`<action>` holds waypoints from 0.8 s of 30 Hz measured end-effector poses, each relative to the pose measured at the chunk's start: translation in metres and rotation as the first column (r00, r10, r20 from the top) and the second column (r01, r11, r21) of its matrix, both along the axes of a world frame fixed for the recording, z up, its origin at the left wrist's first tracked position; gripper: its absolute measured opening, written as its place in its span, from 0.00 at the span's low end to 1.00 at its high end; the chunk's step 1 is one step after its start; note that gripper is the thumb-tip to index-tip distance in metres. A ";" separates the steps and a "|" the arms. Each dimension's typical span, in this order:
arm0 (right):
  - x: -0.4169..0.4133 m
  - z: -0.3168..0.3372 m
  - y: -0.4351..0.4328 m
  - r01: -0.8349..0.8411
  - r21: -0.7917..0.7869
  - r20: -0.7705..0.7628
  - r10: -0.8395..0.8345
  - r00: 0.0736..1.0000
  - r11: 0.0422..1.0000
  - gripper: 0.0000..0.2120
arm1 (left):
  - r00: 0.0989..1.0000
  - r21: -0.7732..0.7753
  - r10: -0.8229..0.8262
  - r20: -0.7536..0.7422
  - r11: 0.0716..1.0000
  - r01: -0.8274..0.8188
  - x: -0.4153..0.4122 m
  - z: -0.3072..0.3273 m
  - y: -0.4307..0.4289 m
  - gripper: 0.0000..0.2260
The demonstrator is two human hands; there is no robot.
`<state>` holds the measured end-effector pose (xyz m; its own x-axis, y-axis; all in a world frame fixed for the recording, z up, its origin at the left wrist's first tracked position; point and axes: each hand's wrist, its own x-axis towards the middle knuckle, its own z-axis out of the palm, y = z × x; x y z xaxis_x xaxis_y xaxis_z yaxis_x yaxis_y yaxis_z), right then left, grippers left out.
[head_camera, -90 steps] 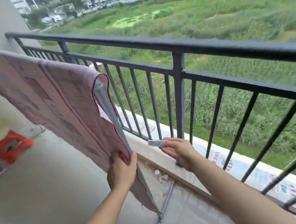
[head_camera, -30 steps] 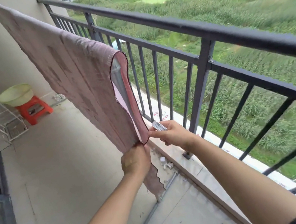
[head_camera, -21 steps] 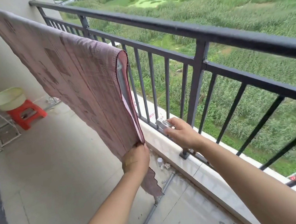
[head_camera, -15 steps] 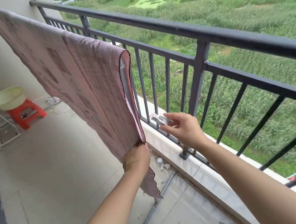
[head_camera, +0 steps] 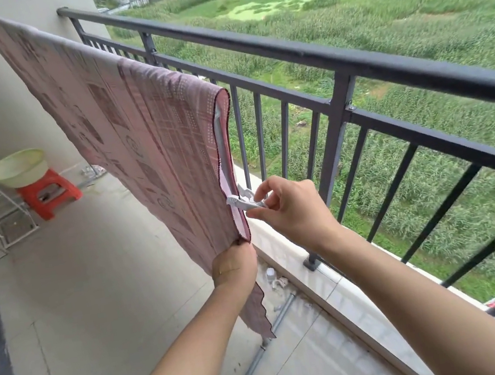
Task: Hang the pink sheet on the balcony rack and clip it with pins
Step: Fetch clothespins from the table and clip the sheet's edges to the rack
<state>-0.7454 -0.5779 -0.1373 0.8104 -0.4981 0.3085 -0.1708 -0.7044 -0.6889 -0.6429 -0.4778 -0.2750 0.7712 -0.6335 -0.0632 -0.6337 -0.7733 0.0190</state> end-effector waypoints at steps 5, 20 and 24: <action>0.000 0.004 0.002 0.012 -0.004 -0.049 -0.012 0.999 1.000 0.19 | 0.997 0.016 -0.047 0.055 0.999 0.046 -0.001 0.000 0.002 0.08; 0.008 0.024 0.004 -0.017 -0.287 -0.084 -0.007 0.996 0.958 0.16 | 0.995 0.066 -0.057 0.083 0.996 0.051 0.001 -0.002 -0.001 0.09; 0.006 0.019 0.004 -0.035 -0.288 -0.054 0.020 0.998 0.957 0.22 | 0.994 0.057 -0.062 0.087 0.997 0.058 0.003 -0.003 0.001 0.08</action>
